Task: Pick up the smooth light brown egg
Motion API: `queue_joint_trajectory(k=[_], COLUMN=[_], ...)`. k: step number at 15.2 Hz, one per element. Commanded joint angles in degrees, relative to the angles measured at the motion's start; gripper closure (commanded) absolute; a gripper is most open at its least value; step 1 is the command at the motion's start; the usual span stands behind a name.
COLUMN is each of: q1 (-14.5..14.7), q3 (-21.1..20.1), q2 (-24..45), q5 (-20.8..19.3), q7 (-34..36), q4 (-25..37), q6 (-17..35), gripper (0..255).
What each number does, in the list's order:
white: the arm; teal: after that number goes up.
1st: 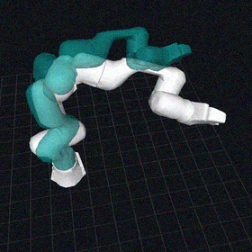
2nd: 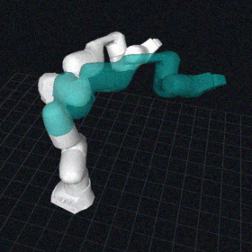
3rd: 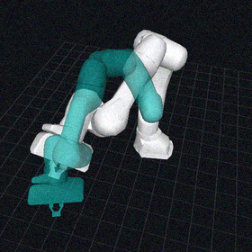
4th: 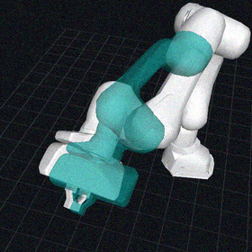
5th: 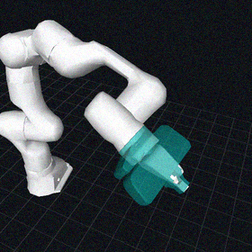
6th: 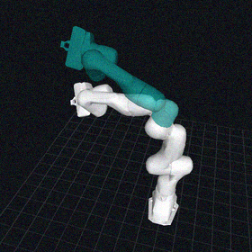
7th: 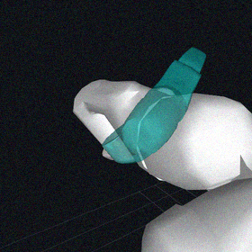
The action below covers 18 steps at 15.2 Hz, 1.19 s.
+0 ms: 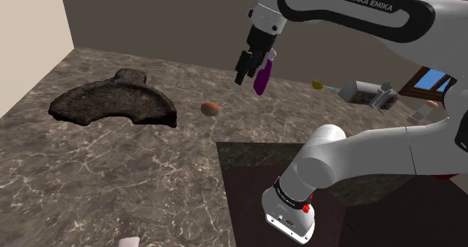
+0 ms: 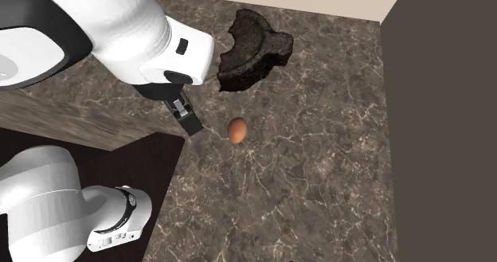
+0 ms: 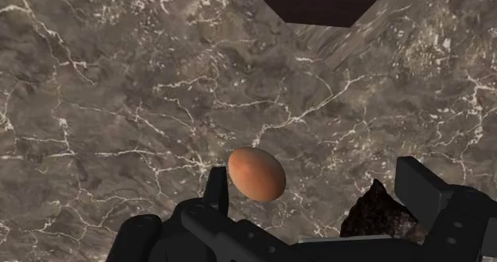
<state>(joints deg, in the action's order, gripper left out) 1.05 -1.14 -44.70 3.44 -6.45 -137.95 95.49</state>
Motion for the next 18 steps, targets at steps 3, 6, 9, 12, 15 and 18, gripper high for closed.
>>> queue_joint_trajectory(k=[3,6,9,12,15,18], q1=[0.5,1.3,2.3,3.7,5.4,5.8], q3=[1.3,3.2,5.2,7.1,9.2,9.6], q2=[1.5,4.7,8.9,14.1,20.2,21.9], q5=[0.1,0.6,1.3,2.7,4.9,5.7], q7=[-2.7,-6.9,-11.3,-16.1,-21.5,-22.7], q4=[-2.6,-5.7,-8.0,-9.2,-9.4,-10.3], q6=[4.6,11.7,18.7,25.7,32.3,34.9], gripper=[0,0,0,0,0,0])
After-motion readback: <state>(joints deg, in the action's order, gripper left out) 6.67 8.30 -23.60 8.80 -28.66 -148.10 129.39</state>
